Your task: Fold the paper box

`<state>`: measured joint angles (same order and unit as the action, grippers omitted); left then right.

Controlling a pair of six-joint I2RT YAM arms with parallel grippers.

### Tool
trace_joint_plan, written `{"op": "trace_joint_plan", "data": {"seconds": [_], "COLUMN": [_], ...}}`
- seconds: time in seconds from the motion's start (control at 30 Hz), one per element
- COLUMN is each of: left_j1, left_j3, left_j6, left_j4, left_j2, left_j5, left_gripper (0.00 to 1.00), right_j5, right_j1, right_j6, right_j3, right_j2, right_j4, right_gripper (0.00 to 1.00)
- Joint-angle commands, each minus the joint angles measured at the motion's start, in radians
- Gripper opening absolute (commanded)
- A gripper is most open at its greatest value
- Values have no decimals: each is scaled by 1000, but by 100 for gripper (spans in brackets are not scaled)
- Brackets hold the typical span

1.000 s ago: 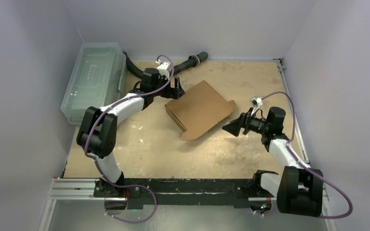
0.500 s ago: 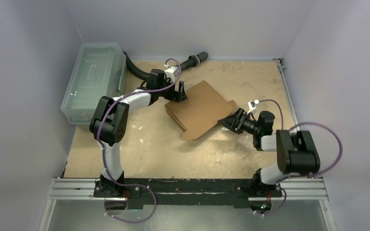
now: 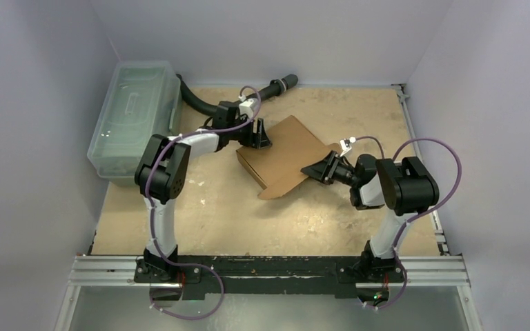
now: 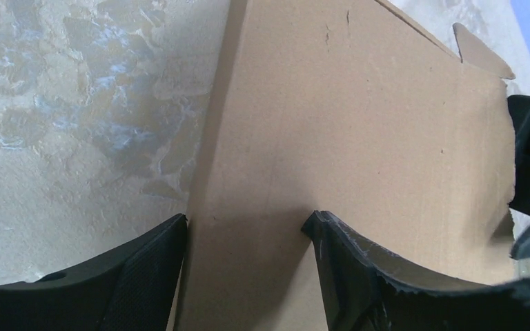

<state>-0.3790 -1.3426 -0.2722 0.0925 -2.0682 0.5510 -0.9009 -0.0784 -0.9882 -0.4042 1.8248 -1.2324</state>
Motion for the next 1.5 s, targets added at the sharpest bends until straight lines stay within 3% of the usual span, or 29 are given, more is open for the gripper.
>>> {"op": "trace_joint_plan", "data": {"seconds": [0.0, 0.1, 0.23, 0.3, 0.43, 0.63, 0.7, 0.97, 1.27, 1.47], "left_j1": [0, -1, -4, -7, -8, -11, -11, -9, 3, 29], "left_j3": [67, 108, 155, 174, 222, 269, 283, 372, 398, 414], "left_j6": [-61, -86, -114, -121, -146, -182, -192, -298, -330, -330], "left_j4": [57, 86, 118, 126, 157, 196, 210, 330, 333, 296], "left_j2": [-16, 3, 33, 46, 72, 104, 111, 159, 297, 391], "left_j5": [46, 55, 57, 54, 52, 43, 40, 49, -40, -73], "left_gripper": [64, 63, 62, 62, 62, 61, 60, 64, 76, 85], "right_j5": [22, 29, 62, 83, 97, 91, 93, 74, 80, 101], "right_j1": [-4, -3, -2, -3, 2, 23, 34, 51, 59, 75], "right_j6": [-25, -28, -9, 20, 38, 38, 53, 112, 153, 292], "right_j3": [-31, -31, -23, -23, -23, -32, -30, -60, -64, -138], "right_j2": [46, 53, 44, 37, 47, 55, 49, 33, -3, 34], "right_j4": [-134, -156, -129, -76, -37, -35, -25, 87, 142, 430], "right_gripper": [45, 32, 24, 26, 42, 45, 41, 0, 0, 4]}}
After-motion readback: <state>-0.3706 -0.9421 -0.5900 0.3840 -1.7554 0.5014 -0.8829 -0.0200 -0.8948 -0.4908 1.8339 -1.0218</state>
